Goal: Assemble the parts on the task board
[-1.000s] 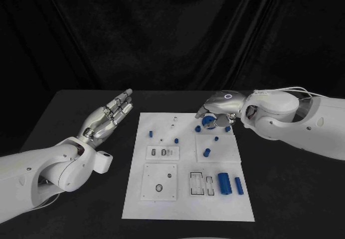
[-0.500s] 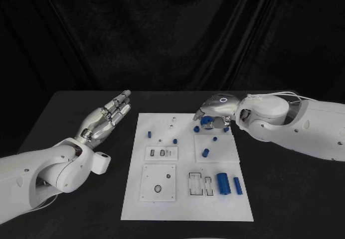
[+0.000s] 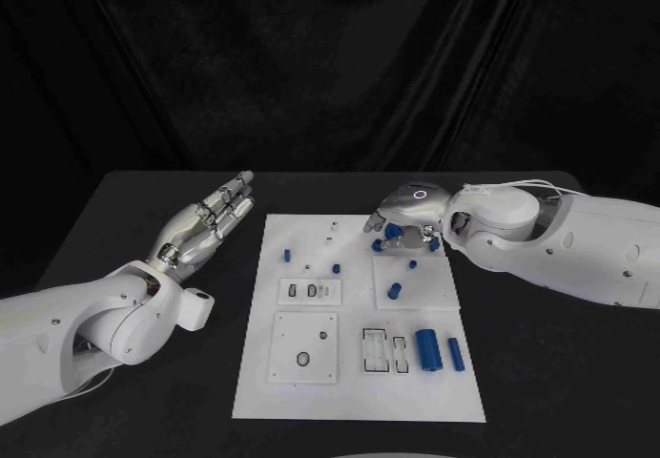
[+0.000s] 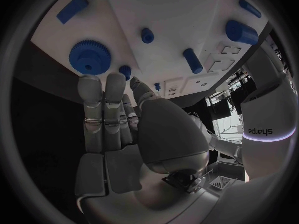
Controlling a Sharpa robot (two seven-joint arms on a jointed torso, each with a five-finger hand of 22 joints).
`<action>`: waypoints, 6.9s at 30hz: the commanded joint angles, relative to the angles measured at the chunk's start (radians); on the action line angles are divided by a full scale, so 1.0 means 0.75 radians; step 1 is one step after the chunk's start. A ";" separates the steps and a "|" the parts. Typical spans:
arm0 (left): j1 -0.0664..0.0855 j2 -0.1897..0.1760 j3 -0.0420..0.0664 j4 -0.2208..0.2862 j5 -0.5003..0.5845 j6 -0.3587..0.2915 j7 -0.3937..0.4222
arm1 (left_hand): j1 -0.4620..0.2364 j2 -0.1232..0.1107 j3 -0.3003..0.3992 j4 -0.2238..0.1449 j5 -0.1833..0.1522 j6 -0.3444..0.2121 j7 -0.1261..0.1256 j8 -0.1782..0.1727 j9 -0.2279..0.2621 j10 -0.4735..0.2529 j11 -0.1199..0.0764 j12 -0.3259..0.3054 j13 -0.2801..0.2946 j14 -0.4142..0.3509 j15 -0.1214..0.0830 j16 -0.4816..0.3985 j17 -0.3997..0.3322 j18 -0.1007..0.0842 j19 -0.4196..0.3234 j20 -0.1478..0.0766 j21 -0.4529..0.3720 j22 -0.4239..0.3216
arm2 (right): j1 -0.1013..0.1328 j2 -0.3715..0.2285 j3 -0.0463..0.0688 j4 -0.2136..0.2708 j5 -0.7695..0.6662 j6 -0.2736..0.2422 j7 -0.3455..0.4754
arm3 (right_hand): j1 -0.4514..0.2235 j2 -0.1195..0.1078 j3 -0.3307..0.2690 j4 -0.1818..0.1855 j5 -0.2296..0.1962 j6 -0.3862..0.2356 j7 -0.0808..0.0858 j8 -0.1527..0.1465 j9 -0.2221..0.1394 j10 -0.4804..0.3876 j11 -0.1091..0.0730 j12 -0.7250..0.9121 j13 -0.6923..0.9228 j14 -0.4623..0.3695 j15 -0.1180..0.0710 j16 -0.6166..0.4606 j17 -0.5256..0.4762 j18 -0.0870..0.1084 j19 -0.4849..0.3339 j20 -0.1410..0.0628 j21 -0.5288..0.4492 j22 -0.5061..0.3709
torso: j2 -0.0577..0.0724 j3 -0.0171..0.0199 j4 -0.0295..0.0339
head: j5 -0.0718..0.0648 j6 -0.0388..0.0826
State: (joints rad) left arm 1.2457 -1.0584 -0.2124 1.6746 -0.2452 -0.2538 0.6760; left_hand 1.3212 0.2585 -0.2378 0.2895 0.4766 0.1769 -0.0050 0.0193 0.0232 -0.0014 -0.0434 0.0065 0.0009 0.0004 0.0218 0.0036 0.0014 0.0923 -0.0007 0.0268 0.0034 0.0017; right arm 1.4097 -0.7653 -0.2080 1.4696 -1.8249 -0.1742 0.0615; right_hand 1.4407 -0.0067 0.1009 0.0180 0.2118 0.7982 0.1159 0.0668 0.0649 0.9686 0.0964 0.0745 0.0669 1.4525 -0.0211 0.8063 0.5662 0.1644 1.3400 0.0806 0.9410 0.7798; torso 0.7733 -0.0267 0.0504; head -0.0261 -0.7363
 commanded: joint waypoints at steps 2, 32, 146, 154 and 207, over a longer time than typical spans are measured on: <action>0.004 0.006 0.001 -0.002 -0.004 0.031 0.385 | 0.015 0.002 0.010 -0.001 0.007 0.000 0.012 0.006 0.001 0.002 0.013 -0.009 -0.001 -0.001 0.009 -0.005 -0.002 -0.023 0.001 0.009 -0.005 -0.002 | -0.009 0.010 0.001 -0.015 -0.013 -0.024 0.016 | -0.017 -0.002 0.009 0.005 -0.008 0.003 0.003 -0.002 0.000 0.014 0.001 -0.004 -0.001 -0.001 0.012 0.011 0.002 -0.024 -0.010 0.006 0.012 0.007 | -0.001 0.0002 -0.0028 | 0.000 -0.003; 0.003 0.028 0.001 -0.049 -0.004 0.068 0.366 | 0.031 0.008 0.019 -0.003 0.024 -0.004 0.031 0.006 0.001 0.002 0.045 -0.009 -0.001 -0.001 0.005 -0.005 -0.002 -0.014 0.001 0.015 -0.005 -0.002 | -0.082 0.080 0.001 -0.132 -0.013 -0.031 0.035 | -0.029 -0.041 0.203 0.030 0.024 0.248 0.008 0.045 0.029 0.157 -0.003 0.008 -0.002 -0.042 0.028 -0.004 -0.056 -0.017 -0.072 0.028 0.026 0.062 | 0.000 -0.0008 -0.0009 | -0.004 -0.015; 0.003 0.090 0.001 -0.119 -0.004 0.170 0.291 | 0.074 0.022 0.053 -0.013 0.056 0.042 0.077 0.012 0.007 0.002 0.082 -0.009 -0.001 -0.001 0.062 -0.005 -0.002 0.010 0.001 0.095 -0.005 -0.002 | -0.041 0.419 0.001 -0.497 0.254 -0.058 0.017 | -0.017 -0.131 0.151 0.112 -0.153 -0.384 -0.078 -0.022 -0.017 -0.368 0.027 0.000 -0.001 -0.227 0.033 -0.026 -0.070 0.015 -0.278 0.037 -0.203 -0.001 | 0.012 -0.0165 0.0213 | -0.006 -0.029; 0.003 0.084 0.001 -0.120 -0.004 0.176 0.289 | 0.074 0.022 0.054 -0.013 0.056 0.043 0.078 0.012 0.007 0.002 0.083 -0.009 -0.001 -0.001 0.064 -0.005 -0.002 0.010 0.001 0.096 -0.005 -0.002 | -0.030 0.350 0.001 -0.448 0.254 -0.204 0.075 | -0.007 -0.116 0.112 0.170 -0.162 -0.317 -0.041 -0.002 -0.007 -0.344 0.019 0.098 0.012 -0.253 0.030 0.006 -0.063 0.013 -0.281 0.036 -0.209 0.031 | 0.011 -0.0171 0.0193 | -0.002 -0.023; 0.002 0.081 0.000 -0.145 -0.004 0.228 0.265 | 0.078 0.023 0.065 -0.014 0.056 0.057 0.095 0.014 0.009 0.002 0.100 -0.009 -0.001 -0.001 0.105 -0.005 -0.002 0.006 0.001 0.134 -0.005 -0.002 | -0.042 -0.052 0.001 -0.174 0.214 0.006 -0.167 | -0.233 -0.058 0.021 0.224 -0.030 0.075 -0.011 0.012 0.071 0.803 -0.105 1.995 2.005 0.158 -0.028 1.019 1.339 -0.135 0.106 -0.016 0.547 0.854 | 0.011 -0.0188 0.0170 | 0.006 -0.022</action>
State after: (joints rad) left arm 1.2459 -0.9991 -0.2129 1.5649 -0.2470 -0.1005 0.6769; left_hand 1.3684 0.2741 -0.1938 0.2787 0.5122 0.2180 0.0646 0.0270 0.0288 -0.0020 0.0235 0.0065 0.0014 0.0005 0.0970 0.0036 0.0014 0.0923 -0.0006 0.1198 0.0034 0.0015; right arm 1.3854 -0.8014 -0.2051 1.3398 -1.6508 -0.1872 -0.0384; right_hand 1.2554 -0.0499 0.1196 0.1906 0.1856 0.8519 0.1054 0.0694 0.1173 1.4670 0.0232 1.5683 1.3078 1.4653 -0.0340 1.5683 1.3078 0.0696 1.4249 0.0690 1.3547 1.3079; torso 0.7813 -0.0403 0.0639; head -0.0217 -0.7530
